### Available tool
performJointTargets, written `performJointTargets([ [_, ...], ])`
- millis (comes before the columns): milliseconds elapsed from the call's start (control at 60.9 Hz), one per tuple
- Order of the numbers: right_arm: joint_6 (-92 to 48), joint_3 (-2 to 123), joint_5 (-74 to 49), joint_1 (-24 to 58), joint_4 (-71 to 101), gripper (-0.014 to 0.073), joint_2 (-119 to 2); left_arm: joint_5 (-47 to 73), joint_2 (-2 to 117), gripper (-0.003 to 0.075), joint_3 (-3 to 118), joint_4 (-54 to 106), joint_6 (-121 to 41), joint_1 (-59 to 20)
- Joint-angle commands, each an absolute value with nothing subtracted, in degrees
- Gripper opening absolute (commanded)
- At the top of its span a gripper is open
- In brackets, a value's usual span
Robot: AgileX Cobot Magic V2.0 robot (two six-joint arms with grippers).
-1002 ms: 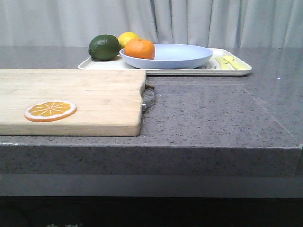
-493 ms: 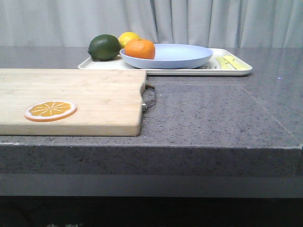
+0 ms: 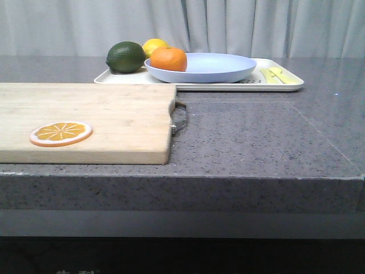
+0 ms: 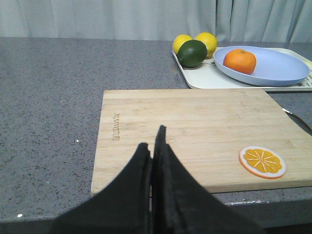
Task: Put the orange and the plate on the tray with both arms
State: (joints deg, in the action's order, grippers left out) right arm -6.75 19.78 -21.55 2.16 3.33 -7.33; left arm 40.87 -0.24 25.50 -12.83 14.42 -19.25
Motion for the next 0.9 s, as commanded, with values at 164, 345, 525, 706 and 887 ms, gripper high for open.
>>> performJointTargets([
  [164, -7.2, 21.2, -16.5, 2.0, 2.7, -0.0061, -7.8, 35.4, -0.7, -0.0018, 26.0, -13.4, 14.7, -19.2],
  [345, -7.2, 21.2, -16.5, 2.0, 2.7, -0.0061, -7.8, 30.0, -0.8, -0.0018, 23.2, -5.6, 3.8, -16.6],
  [525, -7.2, 21.2, -16.5, 2.0, 2.7, -0.0061, -7.8, 26.4, -1.5, -0.0018, 19.2, 1.4, -1.2, -9.5],
  [706, -7.2, 21.2, -16.5, 2.0, 2.7, -0.0061, -7.8, 19.5, -1.5, -0.0018, 13.6, 3.2, -0.6, -3.7],
  [887, -7.2, 21.2, -16.5, 2.0, 2.7, -0.0061, -7.8, 13.9, -1.5, -0.0018, 7.8, 3.2, -0.5, -3.2],
])
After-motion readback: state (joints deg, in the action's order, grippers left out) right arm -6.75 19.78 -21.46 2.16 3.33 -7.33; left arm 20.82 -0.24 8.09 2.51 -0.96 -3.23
